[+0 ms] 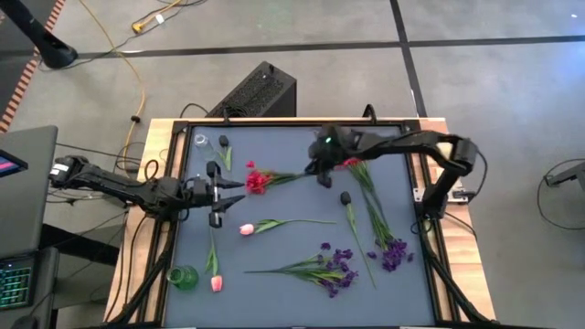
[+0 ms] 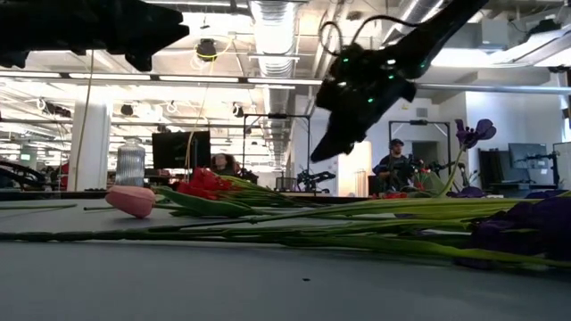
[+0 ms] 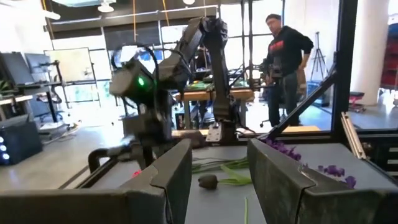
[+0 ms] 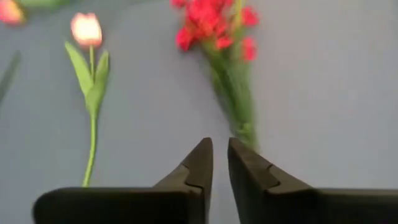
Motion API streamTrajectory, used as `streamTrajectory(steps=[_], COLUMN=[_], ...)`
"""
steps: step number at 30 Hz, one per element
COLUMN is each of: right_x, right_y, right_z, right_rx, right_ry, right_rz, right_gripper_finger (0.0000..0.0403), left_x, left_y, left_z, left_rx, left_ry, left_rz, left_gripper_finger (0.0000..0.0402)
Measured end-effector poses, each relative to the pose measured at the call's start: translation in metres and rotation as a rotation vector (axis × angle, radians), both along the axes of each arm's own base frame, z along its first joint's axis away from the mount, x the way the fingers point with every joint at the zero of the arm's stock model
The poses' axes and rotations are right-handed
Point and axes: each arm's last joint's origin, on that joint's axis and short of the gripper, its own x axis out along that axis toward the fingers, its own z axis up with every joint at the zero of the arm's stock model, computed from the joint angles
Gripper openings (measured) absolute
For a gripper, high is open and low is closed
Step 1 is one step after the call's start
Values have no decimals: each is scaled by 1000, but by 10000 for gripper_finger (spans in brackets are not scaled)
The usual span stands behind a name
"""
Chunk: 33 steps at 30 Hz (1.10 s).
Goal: Sort flowers into vase by color
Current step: Put the left red flowers into the transparent vase
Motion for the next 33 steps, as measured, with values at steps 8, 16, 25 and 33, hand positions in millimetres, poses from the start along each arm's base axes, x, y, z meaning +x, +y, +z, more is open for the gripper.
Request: streamTrajectory(steps=[8, 16, 25, 33], right_x=[29, 36, 42, 44], right_y=[7, 1, 6, 13], right_z=[-12, -39, -63, -67], right_rx=[-123, -181, -163, -161], right_ry=[110, 215, 268, 284], right_rz=[19, -61, -36, -14], right_gripper_finger=[183, 270, 266, 126], left_x=[0, 0, 0, 0], left_y=[0, 0, 0, 0], left_z=[0, -1, -2, -2], left_rx=[10, 1, -1, -1], left_ry=[2, 7, 16, 17], left_rz=[-3, -5, -5, -1], left_gripper_finger=[145, 145, 145, 145])
